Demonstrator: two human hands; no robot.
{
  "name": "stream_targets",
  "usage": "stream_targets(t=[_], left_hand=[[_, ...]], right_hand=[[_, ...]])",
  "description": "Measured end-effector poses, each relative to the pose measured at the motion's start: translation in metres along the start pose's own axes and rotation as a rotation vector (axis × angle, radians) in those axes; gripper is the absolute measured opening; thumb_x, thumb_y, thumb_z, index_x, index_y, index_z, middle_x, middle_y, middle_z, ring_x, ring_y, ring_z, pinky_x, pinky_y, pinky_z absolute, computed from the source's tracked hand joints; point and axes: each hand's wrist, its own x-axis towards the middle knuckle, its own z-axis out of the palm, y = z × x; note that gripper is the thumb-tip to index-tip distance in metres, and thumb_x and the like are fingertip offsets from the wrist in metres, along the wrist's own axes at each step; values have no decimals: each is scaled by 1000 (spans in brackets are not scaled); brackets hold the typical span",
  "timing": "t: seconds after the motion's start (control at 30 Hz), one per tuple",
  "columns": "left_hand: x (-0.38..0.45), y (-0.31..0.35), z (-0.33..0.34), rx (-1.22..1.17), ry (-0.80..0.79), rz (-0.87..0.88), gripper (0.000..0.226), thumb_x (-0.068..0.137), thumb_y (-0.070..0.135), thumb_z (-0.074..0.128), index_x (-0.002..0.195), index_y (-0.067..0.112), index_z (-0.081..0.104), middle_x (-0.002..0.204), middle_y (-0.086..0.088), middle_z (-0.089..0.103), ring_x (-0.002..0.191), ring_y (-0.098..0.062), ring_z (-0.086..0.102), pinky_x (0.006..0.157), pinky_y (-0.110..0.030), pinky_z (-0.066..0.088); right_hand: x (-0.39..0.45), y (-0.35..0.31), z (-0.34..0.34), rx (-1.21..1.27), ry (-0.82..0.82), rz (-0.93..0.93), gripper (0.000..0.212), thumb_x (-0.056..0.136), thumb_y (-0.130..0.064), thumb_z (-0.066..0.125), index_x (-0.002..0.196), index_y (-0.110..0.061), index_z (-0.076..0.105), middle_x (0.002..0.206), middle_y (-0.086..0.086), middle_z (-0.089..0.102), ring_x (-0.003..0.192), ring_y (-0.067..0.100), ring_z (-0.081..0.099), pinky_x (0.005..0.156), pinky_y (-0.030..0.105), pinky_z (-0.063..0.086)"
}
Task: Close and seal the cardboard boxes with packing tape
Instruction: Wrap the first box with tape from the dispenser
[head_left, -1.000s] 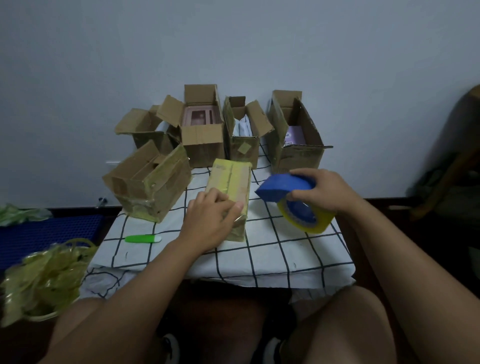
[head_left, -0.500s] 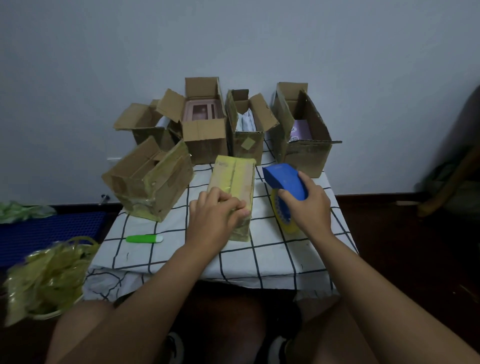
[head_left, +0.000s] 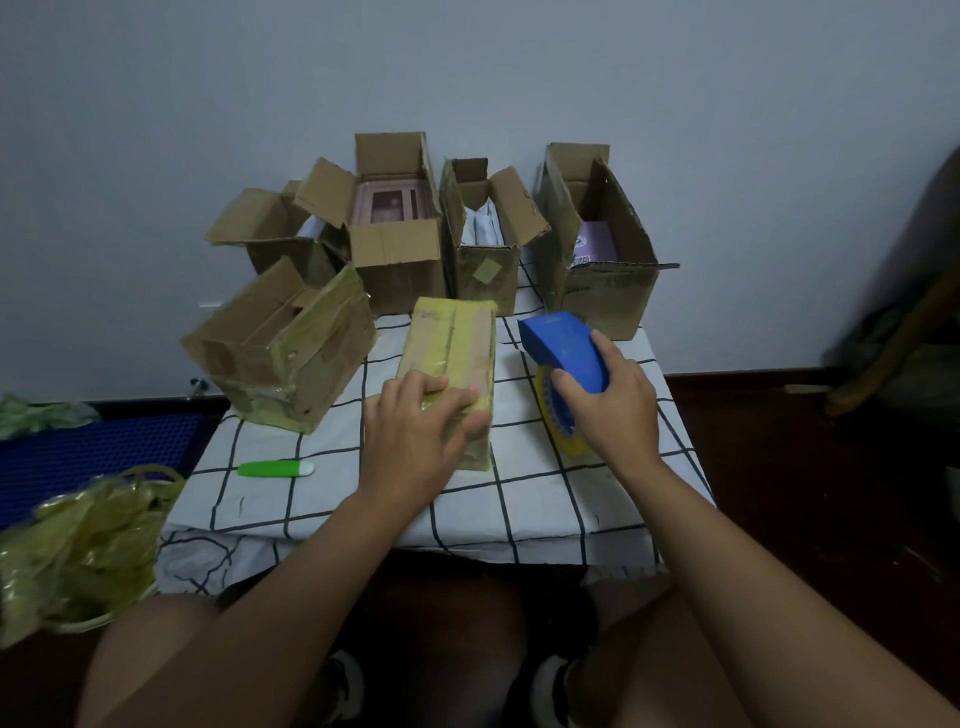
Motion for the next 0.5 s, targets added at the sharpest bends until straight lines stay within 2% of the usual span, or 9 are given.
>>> stream_targets(t=[0.17, 0.27, 0.37, 0.5], left_hand=[[2, 2, 9, 72, 67, 52, 39, 85, 59, 50, 101, 30, 71, 103, -3, 56, 97, -21, 43, 79, -35, 26], [2, -1, 9, 127, 79, 116, 35, 83, 57, 60, 105, 30, 67, 105, -5, 56, 98, -23, 44, 79, -38, 31], [-3, -4, 7, 154, 51, 142, 47, 75, 59, 71, 111, 32, 60, 109, -5, 55, 99, -25, 46, 79, -40, 36], [5, 3, 1, 130, 28, 90, 48, 80, 70, 53, 106, 32, 67, 104, -1, 53, 97, -22, 45, 78, -36, 32]], right_hand=[[-2, -1, -1, -3, -3, 2, 70, 89, -49, 64, 151, -32, 35, 112, -1, 48, 99, 12, 46, 78, 29, 38], [-3, -1, -1, -3, 5, -1, 70, 89, -49, 64, 151, -32, 35, 112, -1, 48, 99, 12, 45, 78, 29, 38], [-4, -2, -1, -2, 9, -2, 70, 89, -49, 64, 151, -31, 35, 112, -1, 48, 98, 12, 45, 78, 29, 38], [-5, -1, -1, 6, 14, -4, 70, 89, -49, 64, 150, -31, 36, 112, -1, 48, 98, 13, 46, 78, 29, 38]])
